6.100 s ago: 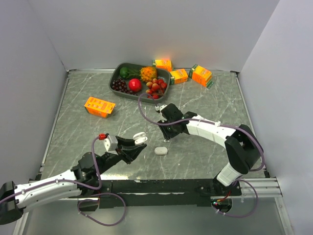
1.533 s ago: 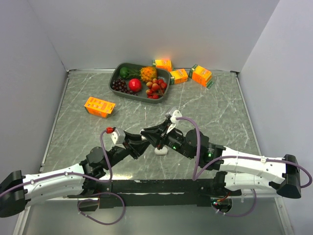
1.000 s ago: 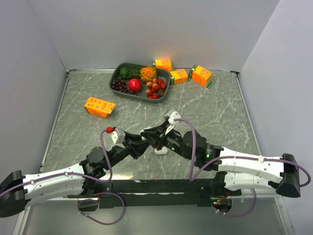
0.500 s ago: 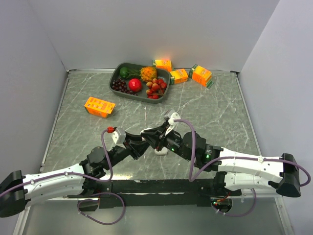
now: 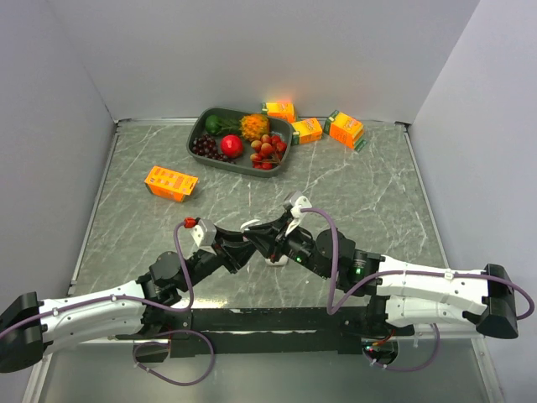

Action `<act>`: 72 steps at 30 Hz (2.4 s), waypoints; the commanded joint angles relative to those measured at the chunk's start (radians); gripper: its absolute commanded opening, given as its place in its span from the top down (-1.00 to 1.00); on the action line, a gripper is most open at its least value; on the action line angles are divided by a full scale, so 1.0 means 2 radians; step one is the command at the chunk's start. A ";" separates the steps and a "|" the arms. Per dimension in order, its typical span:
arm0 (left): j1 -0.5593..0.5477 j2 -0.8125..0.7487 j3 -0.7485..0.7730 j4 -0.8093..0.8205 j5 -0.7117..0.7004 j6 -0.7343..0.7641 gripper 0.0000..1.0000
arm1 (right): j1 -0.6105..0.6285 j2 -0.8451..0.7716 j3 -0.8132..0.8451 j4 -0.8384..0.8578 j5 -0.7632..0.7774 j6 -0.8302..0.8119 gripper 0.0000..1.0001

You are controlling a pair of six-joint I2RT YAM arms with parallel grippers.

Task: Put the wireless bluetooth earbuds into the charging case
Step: Place the earbud in the charging case, then adjust the earbud with the charging case.

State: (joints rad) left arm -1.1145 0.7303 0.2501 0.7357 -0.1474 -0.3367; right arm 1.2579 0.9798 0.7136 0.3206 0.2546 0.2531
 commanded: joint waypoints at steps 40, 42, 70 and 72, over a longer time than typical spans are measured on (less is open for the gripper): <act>-0.001 -0.012 0.012 0.029 -0.001 0.000 0.98 | 0.009 -0.034 0.109 -0.158 0.018 -0.021 0.43; -0.002 -0.013 0.012 0.027 -0.001 0.001 0.97 | 0.008 -0.035 0.114 -0.188 -0.001 -0.022 0.50; -0.002 -0.009 0.011 0.029 0.012 -0.002 0.98 | 0.008 0.013 0.153 -0.228 -0.036 -0.028 0.79; -0.001 -0.009 0.010 0.029 0.012 -0.003 0.97 | 0.008 0.016 0.156 -0.231 -0.032 -0.028 0.79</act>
State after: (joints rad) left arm -1.1141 0.7193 0.2501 0.7429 -0.1444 -0.3355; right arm 1.2701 1.0046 0.9703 -0.1539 0.1703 0.2104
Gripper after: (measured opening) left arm 0.336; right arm 0.103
